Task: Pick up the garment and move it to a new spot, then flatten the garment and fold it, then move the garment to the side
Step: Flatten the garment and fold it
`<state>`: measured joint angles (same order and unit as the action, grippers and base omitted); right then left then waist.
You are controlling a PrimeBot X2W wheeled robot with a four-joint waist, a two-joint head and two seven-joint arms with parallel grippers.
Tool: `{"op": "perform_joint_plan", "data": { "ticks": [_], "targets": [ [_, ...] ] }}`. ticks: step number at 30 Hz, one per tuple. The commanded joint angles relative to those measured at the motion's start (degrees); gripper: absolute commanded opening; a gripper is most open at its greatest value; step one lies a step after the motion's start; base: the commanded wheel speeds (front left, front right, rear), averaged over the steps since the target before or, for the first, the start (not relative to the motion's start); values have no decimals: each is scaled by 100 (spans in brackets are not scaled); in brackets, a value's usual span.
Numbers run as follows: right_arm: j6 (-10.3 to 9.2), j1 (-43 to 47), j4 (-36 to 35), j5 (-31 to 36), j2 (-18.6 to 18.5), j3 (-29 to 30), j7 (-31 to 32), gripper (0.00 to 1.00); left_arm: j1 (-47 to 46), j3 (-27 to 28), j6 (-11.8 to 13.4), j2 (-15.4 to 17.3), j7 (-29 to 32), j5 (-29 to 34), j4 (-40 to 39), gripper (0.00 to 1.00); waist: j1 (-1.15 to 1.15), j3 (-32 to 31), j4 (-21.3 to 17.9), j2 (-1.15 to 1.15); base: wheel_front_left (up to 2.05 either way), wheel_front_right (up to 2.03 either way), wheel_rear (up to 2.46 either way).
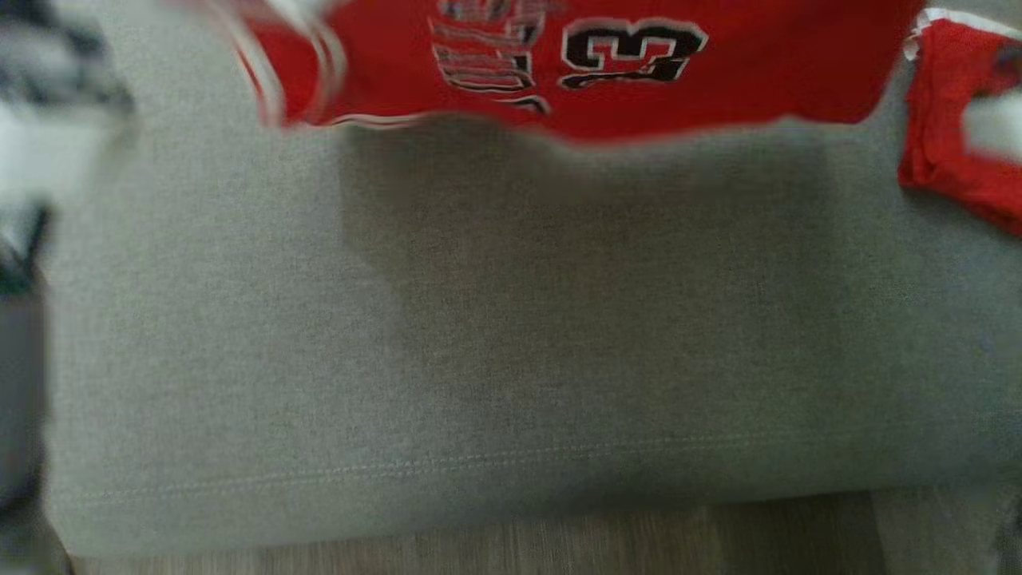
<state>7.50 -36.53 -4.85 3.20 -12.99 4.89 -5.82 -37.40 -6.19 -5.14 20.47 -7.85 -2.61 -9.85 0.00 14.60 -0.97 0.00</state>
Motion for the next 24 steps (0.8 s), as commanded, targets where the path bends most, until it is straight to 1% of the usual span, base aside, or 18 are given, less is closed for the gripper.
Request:
{"op": "perform_joint_plan", "data": {
  "ticks": [1, 4, 7, 9, 10, 13, 16, 17, 20, 23, 24],
  "targets": [
    [-1, -355, -185, 62, -130, -173, 179, 0, -555, 239, -40, 333, 133, -38, -175, 0, 0, 55, -2, 0, 0, 0, 0],
    [-1, -1085, -1, 41, -389, -395, 562, 0, -1547, 43, -138, 499, 428, -97, 173, 0, 0, 241, -11, 0, 0, 0, 0],
    [-1, -1877, 455, 11, -582, -642, 893, 0, -2504, -311, -197, 658, 694, -83, 774, 0, 0, 542, 0, 0, 0, 0, 0],
    [-1, -2441, 827, -1, -655, -819, 1062, 0, -3165, -533, -217, 758, 852, -79, 1270, 0, 0, 822, 7, 0, 0, 0, 0],
    [-1, -3012, 1232, 7, -698, -997, 1150, 0, -3826, -714, -225, 809, 912, -60, 1785, 0, 0, 1120, 32, 0, 0, 0, 0],
    [-1, -3814, 1878, 86, -684, -1241, 1139, 0, -4770, -983, -230, 862, 803, 89, 2599, 0, 0, 1540, 52, 0, 0, 0, 0],
    [-1, -4543, 2474, 302, -574, -1299, 913, 0, -5612, -1184, -224, 893, 314, 332, 3325, 0, 0, 1874, 24, 0, 0, 0, 0],
    [-1, -4765, 2651, 423, -517, -1279, 784, 0, -5863, -1208, -177, 894, 130, 425, 3542, 0, 0, 1958, 2, 0, 0, 0, 0],
    [-1, -5344, 3066, 966, -372, -1068, 322, 0, -6579, -1243, 91, 881, -411, 694, 4060, 0, 0, 2139, -29, 0, 0, 0, 0],
    [-1, -5774, 3271, 1534, -279, -848, -132, 0, -7110, -1264, 303, 848, -664, 816, 4267, 0, 0, 2313, 38, 0, 0, 0, 0],
    [-1, -5861, 3327, 1678, -259, -795, -247, 0, -7195, -1264, 323, 841, -692, 798, 4256, 0, 0, 2365, 85, 0, 0, 0, 0]
  ]
}}
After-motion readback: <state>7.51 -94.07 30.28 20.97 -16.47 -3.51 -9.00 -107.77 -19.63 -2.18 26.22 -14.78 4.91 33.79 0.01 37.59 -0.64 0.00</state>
